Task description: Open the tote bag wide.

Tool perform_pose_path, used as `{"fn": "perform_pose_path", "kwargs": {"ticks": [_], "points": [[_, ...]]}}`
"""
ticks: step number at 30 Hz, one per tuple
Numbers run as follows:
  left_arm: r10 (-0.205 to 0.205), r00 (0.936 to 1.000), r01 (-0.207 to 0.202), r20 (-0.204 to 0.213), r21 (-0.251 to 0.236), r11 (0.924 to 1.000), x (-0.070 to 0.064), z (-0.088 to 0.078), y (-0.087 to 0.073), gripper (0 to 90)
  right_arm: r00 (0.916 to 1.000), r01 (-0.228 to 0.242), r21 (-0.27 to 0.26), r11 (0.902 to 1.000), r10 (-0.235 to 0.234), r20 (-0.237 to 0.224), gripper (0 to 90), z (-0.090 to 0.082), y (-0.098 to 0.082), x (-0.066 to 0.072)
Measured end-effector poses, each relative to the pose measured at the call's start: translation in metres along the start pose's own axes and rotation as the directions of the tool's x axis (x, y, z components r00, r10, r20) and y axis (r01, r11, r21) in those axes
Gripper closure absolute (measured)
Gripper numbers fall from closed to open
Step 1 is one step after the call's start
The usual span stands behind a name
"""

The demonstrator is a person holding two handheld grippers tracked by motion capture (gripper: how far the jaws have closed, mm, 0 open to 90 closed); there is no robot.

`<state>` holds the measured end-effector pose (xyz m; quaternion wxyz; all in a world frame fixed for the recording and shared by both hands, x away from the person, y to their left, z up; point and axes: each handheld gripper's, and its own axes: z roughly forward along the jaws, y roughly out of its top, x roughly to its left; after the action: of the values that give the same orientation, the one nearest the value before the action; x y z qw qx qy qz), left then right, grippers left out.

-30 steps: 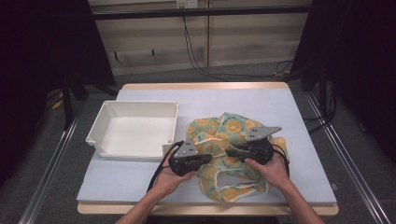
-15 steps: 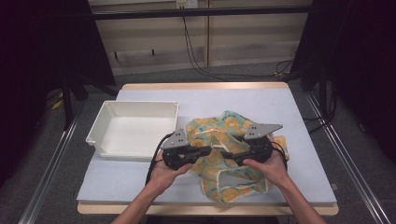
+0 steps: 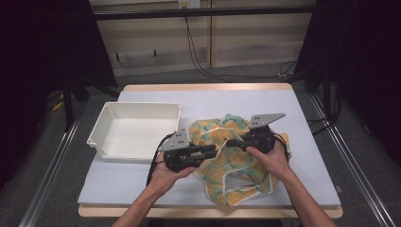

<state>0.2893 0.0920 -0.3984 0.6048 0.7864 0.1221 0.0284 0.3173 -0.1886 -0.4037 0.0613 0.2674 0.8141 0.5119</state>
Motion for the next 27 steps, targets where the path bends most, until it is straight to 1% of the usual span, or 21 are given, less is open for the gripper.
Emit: {"fn": "perform_pose_path", "kwargs": {"ticks": [2, 3, 4, 5, 6, 7, 8, 10, 11, 15, 16, 17, 18, 20, 21, 22, 23, 24, 25, 26, 27], "points": [[0.028, 0.9996, -0.028, 0.005, 0.001, 0.9996, -0.005, -0.001, 0.004, 70.8, 0.9999, -0.014, -0.007, 0.9999, 0.014, 0.005, 89.1, -0.002, 0.005, -0.007], [0.031, 0.9995, -0.031, 0.009, 0.013, 0.9994, -0.008, -0.001, 0.005, 70.6, 0.9998, -0.018, -0.008, 0.9998, 0.018, 0.009, 89.2, -0.003, 0.007, -0.009], [0.034, 0.9989, -0.034, 0.033, 0.009, 0.9994, -0.011, 0.001, 0.005, 70.6, 0.9997, -0.023, -0.007, 0.9997, 0.023, 0.005, 89.2, -0.003, 0.009, -0.012], [0.049, 0.9974, -0.05, 0.053, 0.023, 0.9985, -0.015, 0.006, 0.004, 70.6, 0.9995, -0.03, -0.007, 0.9995, 0.03, 0.002, 89.3, -0.002, 0.011, -0.014], [0.05, 0.9967, -0.052, 0.064, 0.031, 0.9982, -0.017, 0.01, 0.003, 70.5, 0.9995, -0.033, 0.0, 0.9995, 0.033, 0.003, 89.2, -0.001, 0.014, -0.017], [0.052, 0.9965, -0.056, 0.064, 0.064, 0.9963, -0.019, 0.015, 0.0, 69.2, 0.9994, -0.033, 0.002, 0.9994, 0.033, 0.004, 89.3, 0.0, 0.016, -0.018], [0.047, 0.9961, -0.052, 0.075, 0.063, 0.9967, -0.02, 0.022, -0.004, 67.7, 0.9995, -0.032, 0.005, 0.9995, 0.032, 0.001, 89.2, 0.001, 0.018, -0.018], [0.044, 0.9972, -0.05, 0.06, 0.1, 0.9938, -0.019, 0.033, -0.014, 64.2, 0.9996, -0.028, 0.017, 0.9995, 0.028, 0.0, 89.2, 0.002, 0.022, -0.019], [0.045, 0.9983, -0.049, 0.037, 0.12, 0.9916, -0.018, 0.038, -0.02, 61.7, 0.9997, -0.024, 0.017, 0.9996, 0.024, 0.004, 89.2, 0.002, 0.024, -0.018], [0.018, 0.9991, -0.024, 0.038, 0.15, 0.9884, -0.012, 0.057, -0.033, 51.0, 0.9996, -0.028, 0.02, 0.9994, 0.028, 0.009, 89.2, 0.0, 0.029, -0.02], [0.038, 0.9983, -0.045, 0.045, 0.165, 0.9852, -0.012, 0.061, -0.033, 49.2, 0.9996, -0.029, 0.02, 0.9994, 0.028, 0.008, 89.2, 0.001, 0.03, -0.02], [0.051, 0.998, -0.057, 0.038, 0.171, 0.9837, -0.013, 0.065, -0.034, 48.8, 0.9995, -0.031, 0.019, 0.9993, 0.031, 0.004, 89.2, 0.002, 0.03, -0.021], [0.061, 0.998, -0.063, 0.018, 0.174, 0.9826, -0.014, 0.068, -0.035, 47.8, 0.9995, -0.033, 0.02, 0.9993, 0.033, 0.002, 89.2, 0.002, 0.03, -0.021], [0.069, 0.9976, -0.067, -0.004, 0.186, 0.9803, -0.012, 0.071, -0.037, 47.6, 0.9995, -0.032, 0.022, 0.9992, 0.032, 0.0, 89.2, 0.004, 0.03, -0.021], [0.083, 0.9963, -0.077, -0.02, 0.201, 0.9765, -0.011, 0.072, -0.038, 49.1, 0.9995, -0.032, 0.023, 0.9992, 0.032, -0.005, 89.2, 0.005, 0.029, -0.021], [0.079, 0.9964, -0.071, -0.031, 0.213, 0.9745, -0.01, 0.073, -0.039, 52.4, 0.9994, -0.033, 0.028, 0.9991, 0.033, -0.005, 89.2, 0.005, 0.029, -0.02], [0.078, 0.9961, -0.067, -0.041, 0.221, 0.9729, -0.009, 0.073, -0.039, 57.6, 0.9995, -0.031, 0.029, 0.9991, 0.031, -0.006, 89.2, 0.006, 0.029, -0.02], [0.075, 0.9962, -0.064, -0.044, 0.223, 0.9728, -0.009, 0.072, -0.04, 66.1, 0.9996, -0.029, 0.033, 0.999, 0.029, -0.007, 89.2, 0.006, 0.029, -0.02], [0.093, 0.9953, -0.084, -0.028, 0.237, 0.9678, -0.009, 0.072, -0.039, 76.1, 0.9995, -0.031, 0.033, 0.999, 0.031, -0.006, 89.3, 0.006, 0.029, -0.021], [0.096, 0.995, -0.086, -0.03, 0.238, 0.9674, -0.011, 0.071, -0.039, 83.2, 0.9995, -0.032, 0.032, 0.999, 0.032, -0.006, 89.2, 0.006, 0.029, -0.021], [0.098, 0.9951, -0.091, -0.014, 0.245, 0.9651, -0.011, 0.07, -0.039, 86.5, 0.9993, -0.036, 0.028, 0.999, 0.036, -0.006, 89.2, 0.005, 0.029, -0.022]]}}
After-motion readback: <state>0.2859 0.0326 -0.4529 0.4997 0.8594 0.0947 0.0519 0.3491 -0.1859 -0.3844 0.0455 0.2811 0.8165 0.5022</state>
